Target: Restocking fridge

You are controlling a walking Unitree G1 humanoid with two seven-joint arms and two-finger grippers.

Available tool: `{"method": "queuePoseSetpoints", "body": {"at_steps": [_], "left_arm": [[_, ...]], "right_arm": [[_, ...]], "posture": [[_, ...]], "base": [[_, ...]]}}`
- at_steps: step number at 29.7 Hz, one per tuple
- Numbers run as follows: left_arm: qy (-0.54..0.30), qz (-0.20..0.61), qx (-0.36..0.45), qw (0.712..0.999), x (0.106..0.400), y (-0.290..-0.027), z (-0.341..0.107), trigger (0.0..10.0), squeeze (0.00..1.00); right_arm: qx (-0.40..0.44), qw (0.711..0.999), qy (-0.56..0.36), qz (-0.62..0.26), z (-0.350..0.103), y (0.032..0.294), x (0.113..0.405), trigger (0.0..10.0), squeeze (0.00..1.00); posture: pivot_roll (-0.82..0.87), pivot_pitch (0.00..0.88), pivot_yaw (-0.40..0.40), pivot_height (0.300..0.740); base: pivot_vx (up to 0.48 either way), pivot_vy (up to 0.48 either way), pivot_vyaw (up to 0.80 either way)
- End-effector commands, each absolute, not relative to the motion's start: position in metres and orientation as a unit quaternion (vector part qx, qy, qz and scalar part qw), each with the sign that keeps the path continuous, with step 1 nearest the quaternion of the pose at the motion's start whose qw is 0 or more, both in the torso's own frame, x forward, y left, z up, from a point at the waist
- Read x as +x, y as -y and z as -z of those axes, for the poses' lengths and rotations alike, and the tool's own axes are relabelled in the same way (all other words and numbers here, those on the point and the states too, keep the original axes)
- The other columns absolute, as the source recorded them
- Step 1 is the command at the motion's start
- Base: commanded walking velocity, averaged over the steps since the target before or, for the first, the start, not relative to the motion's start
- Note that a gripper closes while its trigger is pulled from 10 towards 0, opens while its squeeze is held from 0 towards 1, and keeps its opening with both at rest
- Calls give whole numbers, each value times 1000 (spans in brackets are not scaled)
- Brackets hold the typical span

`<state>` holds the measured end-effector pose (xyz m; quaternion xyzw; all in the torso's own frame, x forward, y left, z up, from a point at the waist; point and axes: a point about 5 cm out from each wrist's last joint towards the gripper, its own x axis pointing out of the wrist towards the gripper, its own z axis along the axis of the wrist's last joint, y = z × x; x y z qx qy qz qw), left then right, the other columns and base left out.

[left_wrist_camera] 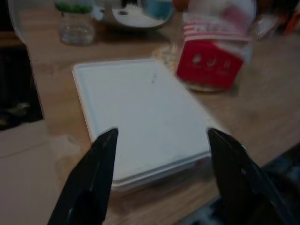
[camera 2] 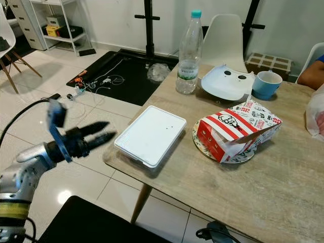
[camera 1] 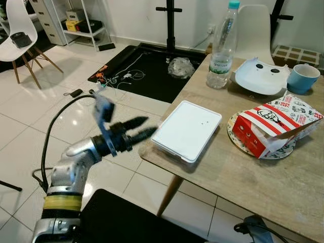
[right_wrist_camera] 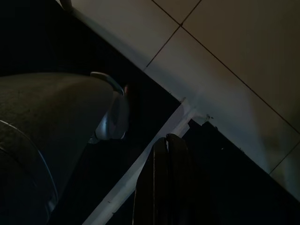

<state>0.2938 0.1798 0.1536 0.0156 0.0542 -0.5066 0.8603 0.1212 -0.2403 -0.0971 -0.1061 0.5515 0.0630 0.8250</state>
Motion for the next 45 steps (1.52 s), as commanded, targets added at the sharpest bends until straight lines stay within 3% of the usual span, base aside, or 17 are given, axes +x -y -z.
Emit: {"method": "queuePoseSetpoints", "body": {"at_steps": [1,6,7,18,19,21,22,33,45], "left_arm": [[-61,510,88,853,293,-185,-158,10000,1000],[-76,504,197,838,296,-190,-158,10000,1000],[-81,487,283,822,301,-194,-157,10000,1000],[-67,462,417,780,314,-196,-144,10000,1000],[-43,461,431,774,319,-191,-146,10000,78],[-33,461,434,773,320,-189,-146,10000,78],[-22,462,437,772,321,-185,-146,10000,0],[23,489,431,758,327,-156,-131,10000,0],[26,504,424,752,329,-143,-120,10000,0]], "right_arm": [[-98,826,-552,-58,98,238,120,10000,0],[-97,826,-553,-58,98,238,120,10000,0],[-97,825,-553,-59,98,238,120,10000,0],[-99,826,-552,-59,98,239,121,10000,0],[-100,826,-552,-58,97,240,121,10000,0],[-100,826,-552,-58,97,240,121,10000,0],[-100,826,-552,-58,97,240,121,10000,0],[-101,825,-553,-60,98,239,119,10000,0],[-100,825,-553,-57,98,239,119,10000,0]], "posture": [[-38,0,36,740],[-36,0,35,740],[-33,0,33,740],[-41,0,25,740],[-47,0,24,740],[-47,0,24,740],[-47,0,24,740],[-65,0,29,740],[-70,0,30,740]], "base": [[0,0,0],[0,0,0],[0,0,0],[0,0,0],[0,0,0],[0,0,0],[0,0,0],[0,0,0],[0,0,0]]}}
